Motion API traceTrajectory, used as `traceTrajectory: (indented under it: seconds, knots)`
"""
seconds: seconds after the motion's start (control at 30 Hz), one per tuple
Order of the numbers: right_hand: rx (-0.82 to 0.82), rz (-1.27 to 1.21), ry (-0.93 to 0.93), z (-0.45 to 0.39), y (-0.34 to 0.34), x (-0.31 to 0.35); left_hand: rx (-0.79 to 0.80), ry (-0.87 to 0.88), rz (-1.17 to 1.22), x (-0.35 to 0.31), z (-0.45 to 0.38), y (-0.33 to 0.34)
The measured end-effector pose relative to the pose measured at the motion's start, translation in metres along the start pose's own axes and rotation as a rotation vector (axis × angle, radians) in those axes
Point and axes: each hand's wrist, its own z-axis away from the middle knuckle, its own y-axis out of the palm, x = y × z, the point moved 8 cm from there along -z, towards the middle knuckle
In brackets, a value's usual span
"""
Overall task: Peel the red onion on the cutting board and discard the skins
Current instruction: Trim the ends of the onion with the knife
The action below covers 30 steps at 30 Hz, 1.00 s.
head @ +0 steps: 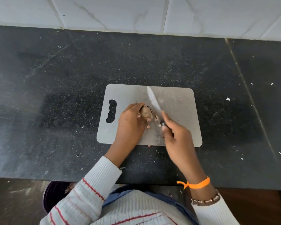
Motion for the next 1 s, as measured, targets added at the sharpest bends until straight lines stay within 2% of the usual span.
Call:
traceTrajectory:
  seconds: [0.1, 0.33, 1.0]
  knots:
    - [-0.048, 0.003, 0.004, 0.002, -0.007, -0.004, -0.001, -0.022, -0.013, 0.002, 0.0, 0.001]
    - [0.035, 0.166, -0.05, 0.011, 0.008, 0.001, -0.017, -0.001, -0.028, -0.002, 0.001, 0.003]
    - [0.081, 0.314, -0.026, 0.011, 0.009, 0.014, -0.03, -0.011, 0.011, 0.0, 0.001, 0.0]
